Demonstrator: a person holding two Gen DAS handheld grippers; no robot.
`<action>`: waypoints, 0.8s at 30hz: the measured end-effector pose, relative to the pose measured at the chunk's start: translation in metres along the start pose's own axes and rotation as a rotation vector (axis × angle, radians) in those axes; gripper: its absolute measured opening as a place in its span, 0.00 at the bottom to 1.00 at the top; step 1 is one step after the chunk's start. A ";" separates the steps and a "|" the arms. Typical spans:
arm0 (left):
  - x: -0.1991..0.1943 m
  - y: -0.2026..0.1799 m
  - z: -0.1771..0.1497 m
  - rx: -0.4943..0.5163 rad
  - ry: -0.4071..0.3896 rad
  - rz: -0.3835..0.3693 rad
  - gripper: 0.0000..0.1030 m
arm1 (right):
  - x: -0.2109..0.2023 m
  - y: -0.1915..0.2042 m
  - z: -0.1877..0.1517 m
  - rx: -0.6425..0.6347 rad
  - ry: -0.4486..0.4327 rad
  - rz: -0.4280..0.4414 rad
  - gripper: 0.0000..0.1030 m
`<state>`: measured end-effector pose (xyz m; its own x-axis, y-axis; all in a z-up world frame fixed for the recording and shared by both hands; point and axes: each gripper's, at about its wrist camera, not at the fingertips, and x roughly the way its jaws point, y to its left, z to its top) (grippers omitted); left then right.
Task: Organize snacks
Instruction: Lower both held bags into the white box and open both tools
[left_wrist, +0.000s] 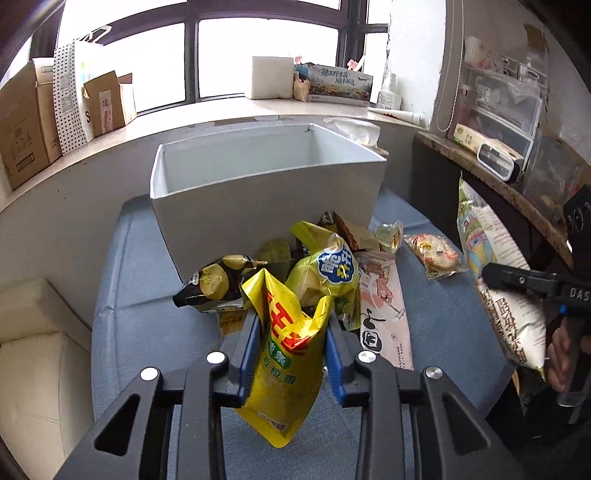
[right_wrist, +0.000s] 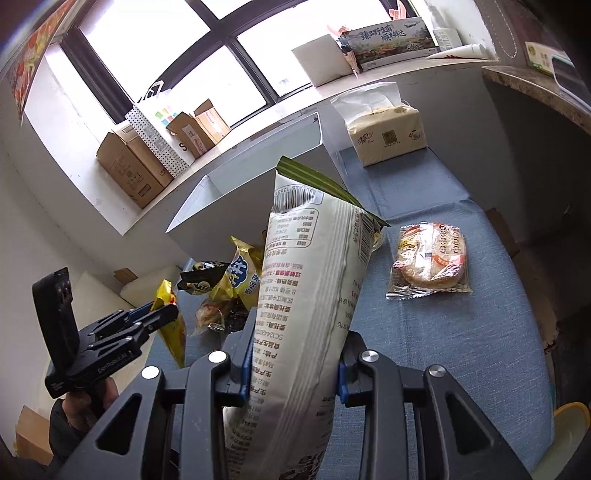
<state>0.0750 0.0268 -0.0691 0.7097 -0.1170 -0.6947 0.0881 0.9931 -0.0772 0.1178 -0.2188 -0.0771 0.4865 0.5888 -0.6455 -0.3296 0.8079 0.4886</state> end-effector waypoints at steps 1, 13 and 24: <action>-0.008 0.002 0.002 -0.012 -0.015 -0.001 0.34 | -0.001 0.002 0.001 -0.005 -0.001 0.003 0.35; -0.050 0.014 0.093 -0.024 -0.190 0.003 0.35 | 0.002 0.063 0.075 -0.202 -0.083 0.027 0.35; 0.030 0.064 0.198 -0.111 -0.172 0.057 0.36 | 0.098 0.103 0.214 -0.341 -0.040 -0.065 0.35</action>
<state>0.2403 0.0859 0.0470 0.8208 -0.0508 -0.5689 -0.0263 0.9916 -0.1265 0.3045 -0.0833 0.0352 0.5448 0.5396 -0.6419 -0.5448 0.8097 0.2182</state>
